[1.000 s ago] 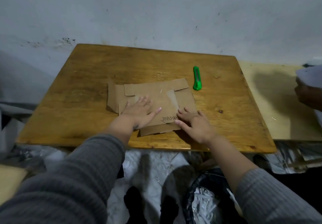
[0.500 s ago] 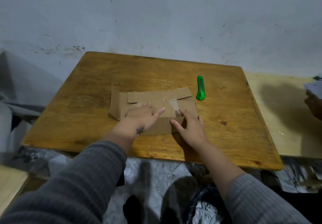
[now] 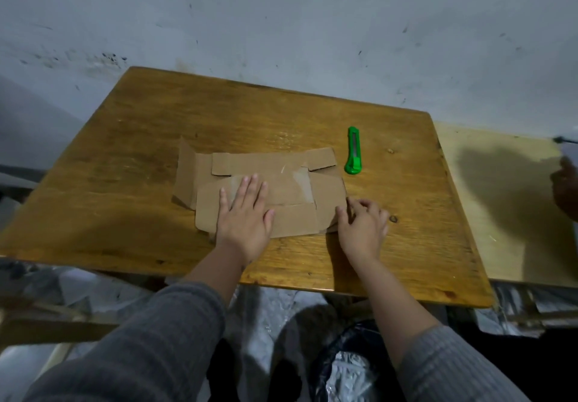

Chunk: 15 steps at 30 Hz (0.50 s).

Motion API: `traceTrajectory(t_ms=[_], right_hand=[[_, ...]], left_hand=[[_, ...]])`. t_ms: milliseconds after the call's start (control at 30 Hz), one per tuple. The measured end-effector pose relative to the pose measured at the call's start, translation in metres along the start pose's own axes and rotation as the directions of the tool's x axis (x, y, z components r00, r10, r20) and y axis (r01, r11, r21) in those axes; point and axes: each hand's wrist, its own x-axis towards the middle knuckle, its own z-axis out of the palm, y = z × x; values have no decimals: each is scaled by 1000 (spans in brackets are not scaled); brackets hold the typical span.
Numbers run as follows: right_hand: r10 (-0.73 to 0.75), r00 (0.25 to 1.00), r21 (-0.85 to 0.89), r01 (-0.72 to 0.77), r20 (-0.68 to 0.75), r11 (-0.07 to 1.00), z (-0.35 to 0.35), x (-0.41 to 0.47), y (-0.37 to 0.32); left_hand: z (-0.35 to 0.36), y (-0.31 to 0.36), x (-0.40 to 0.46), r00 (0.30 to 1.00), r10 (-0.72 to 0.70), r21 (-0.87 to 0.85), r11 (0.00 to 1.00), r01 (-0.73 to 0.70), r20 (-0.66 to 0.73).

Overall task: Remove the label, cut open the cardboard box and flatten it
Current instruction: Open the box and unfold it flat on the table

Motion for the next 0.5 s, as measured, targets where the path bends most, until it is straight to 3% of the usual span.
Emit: traceTrajectory(t_ms=[167, 300, 367, 500], right_hand=[[111, 988, 367, -145, 111, 919, -6, 6, -12], [211, 950, 620, -309, 228, 721, -11, 4, -14], [191, 941, 699, -335, 278, 631, -12, -2, -15], [88, 955, 776, -281, 282, 564, -13, -13, -24]], left_hand=[[3, 0, 0, 1000, 1, -13, 1000, -1, -28], [3, 0, 0, 999, 0, -20, 1000, -1, -38], [3, 0, 0, 999, 0, -19, 1000, -1, -35], [2, 0, 0, 999, 2, -15, 1000, -3, -36]])
